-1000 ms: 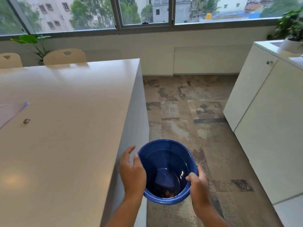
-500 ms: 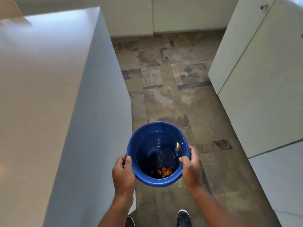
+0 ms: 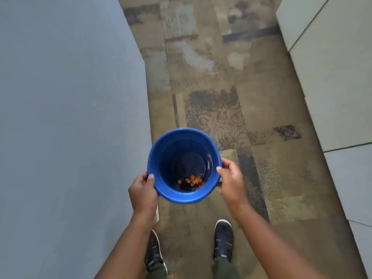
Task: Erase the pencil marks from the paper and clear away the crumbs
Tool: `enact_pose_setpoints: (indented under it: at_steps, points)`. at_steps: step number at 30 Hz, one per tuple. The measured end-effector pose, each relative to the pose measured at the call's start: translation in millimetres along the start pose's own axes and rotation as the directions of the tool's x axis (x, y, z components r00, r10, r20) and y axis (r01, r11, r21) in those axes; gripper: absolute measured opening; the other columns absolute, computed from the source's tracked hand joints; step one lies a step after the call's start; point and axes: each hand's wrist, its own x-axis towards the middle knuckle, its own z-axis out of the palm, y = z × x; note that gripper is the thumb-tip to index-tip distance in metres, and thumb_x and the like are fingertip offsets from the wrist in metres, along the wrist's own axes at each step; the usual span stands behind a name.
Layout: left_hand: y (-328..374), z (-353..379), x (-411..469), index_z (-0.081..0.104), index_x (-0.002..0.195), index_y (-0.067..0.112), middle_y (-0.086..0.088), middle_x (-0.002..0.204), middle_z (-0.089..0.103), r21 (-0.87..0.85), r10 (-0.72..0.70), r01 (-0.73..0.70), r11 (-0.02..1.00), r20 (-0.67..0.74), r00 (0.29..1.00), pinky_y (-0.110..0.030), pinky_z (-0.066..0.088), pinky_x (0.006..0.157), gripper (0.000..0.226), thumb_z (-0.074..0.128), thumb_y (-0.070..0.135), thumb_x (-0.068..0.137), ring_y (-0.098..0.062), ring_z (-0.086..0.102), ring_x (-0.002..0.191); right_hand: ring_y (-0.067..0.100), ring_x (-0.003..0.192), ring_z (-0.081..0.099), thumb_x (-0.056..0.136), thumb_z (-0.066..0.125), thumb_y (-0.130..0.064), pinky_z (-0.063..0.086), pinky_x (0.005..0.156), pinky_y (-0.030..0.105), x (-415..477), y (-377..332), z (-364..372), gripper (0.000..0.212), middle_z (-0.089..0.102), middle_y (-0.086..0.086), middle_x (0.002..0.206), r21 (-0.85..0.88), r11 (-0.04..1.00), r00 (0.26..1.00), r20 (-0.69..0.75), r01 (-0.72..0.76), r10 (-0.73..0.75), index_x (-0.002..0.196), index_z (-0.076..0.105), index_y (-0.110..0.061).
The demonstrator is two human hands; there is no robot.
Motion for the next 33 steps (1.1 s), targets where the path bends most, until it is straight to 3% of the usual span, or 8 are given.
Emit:
enact_pose_setpoints:
  at_steps: [3,5,10,14,20,25,29,33]
  points:
    - [-39.6,16.5,46.9,0.075,0.098,0.015,-0.007,0.090,0.072,-0.013,-0.038,0.037,0.999,-0.007,0.999,-0.060,0.062,0.090,0.020,0.057,0.010,0.105,-0.020,0.069,0.083,0.011,0.087,0.072,0.103,0.052,-0.005,0.063,0.075,0.035,42.0,42.5,13.7,0.027,0.074,0.002,0.107,-0.021,0.997,0.997,0.030,-0.072,0.072,0.119,0.066,-0.020]
    - [-67.0,27.3,76.7,0.074,0.099,0.016,-0.006,0.092,0.073,-0.036,-0.064,0.064,0.997,-0.012,0.998,-0.055,0.063,0.090,0.020,0.056,0.009,0.106,-0.017,0.070,0.083,0.009,0.085,0.072,0.104,0.050,-0.005,0.065,0.078,0.037,69.5,71.3,23.0,0.028,0.074,0.003,0.108,-0.037,0.994,0.993,0.052,-0.104,0.106,0.119,0.067,-0.022]
    - [-127.2,52.4,136.3,0.071,0.094,0.020,-0.003,0.094,0.073,-0.057,-0.117,0.116,0.992,-0.006,0.993,-0.046,0.065,0.087,0.024,0.056,0.009,0.108,-0.019,0.071,0.089,0.025,0.096,0.073,0.102,0.053,-0.013,0.063,0.086,0.057,126.5,130.3,42.8,0.030,0.074,0.005,0.108,-0.140,0.983,0.987,0.099,-0.116,0.130,0.126,0.066,-0.026]
    - [-165.1,70.7,175.4,0.066,0.091,0.026,0.001,0.093,0.073,-0.022,-0.152,0.153,0.988,0.015,0.988,-0.042,0.066,0.077,0.024,0.057,0.010,0.108,-0.017,0.074,0.085,0.036,0.105,0.073,0.098,0.057,-0.017,0.062,0.085,0.061,163.6,173.8,51.9,0.028,0.074,0.007,0.111,-0.193,0.972,0.983,0.096,-0.133,0.154,0.123,0.064,-0.029]
    - [-204.2,85.8,218.6,0.069,0.104,0.021,-0.006,0.110,0.076,0.014,-0.209,0.208,0.978,0.125,0.970,-0.048,0.066,0.082,0.029,0.054,-0.003,0.106,-0.022,0.080,0.095,0.029,0.106,0.073,0.101,0.054,-0.013,0.064,0.091,0.049,205.6,216.3,58.2,0.026,0.071,0.006,0.115,-0.239,0.959,0.977,0.110,-0.150,0.180,0.122,0.061,-0.026]
    - [-219.9,92.6,241.8,0.065,0.136,0.012,-0.005,0.116,0.073,0.056,-0.197,0.191,0.980,0.139,0.970,-0.046,0.066,0.084,0.038,0.053,-0.007,0.105,-0.020,0.079,0.097,0.023,0.108,0.069,0.098,0.057,-0.009,0.059,0.092,0.041,223.2,230.8,64.0,0.034,0.069,0.004,0.117,-0.279,0.950,0.974,0.132,-0.140,0.183,0.124,0.054,-0.030]
    - [-225.5,94.0,245.4,0.063,0.140,0.013,-0.003,0.115,0.074,0.116,-0.203,0.188,0.975,0.138,0.969,-0.035,0.066,0.080,0.043,0.051,-0.008,0.105,-0.019,0.078,0.099,0.020,0.109,0.067,0.096,0.060,-0.006,0.056,0.086,0.037,225.9,235.3,66.7,0.040,0.068,0.002,0.117,-0.310,0.937,0.956,0.187,-0.163,0.228,0.130,0.054,-0.026]
    - [-231.3,93.6,243.7,0.059,0.143,0.016,-0.003,0.116,0.072,0.154,-0.240,0.217,0.964,0.158,0.958,-0.040,0.066,0.087,0.051,0.049,-0.013,0.103,-0.021,0.076,0.102,0.019,0.111,0.065,0.094,0.062,-0.003,0.055,0.094,0.041,220.5,238.2,67.3,0.047,0.067,0.000,0.119,-0.324,0.932,0.940,0.235,-0.166,0.249,0.133,0.052,-0.027]
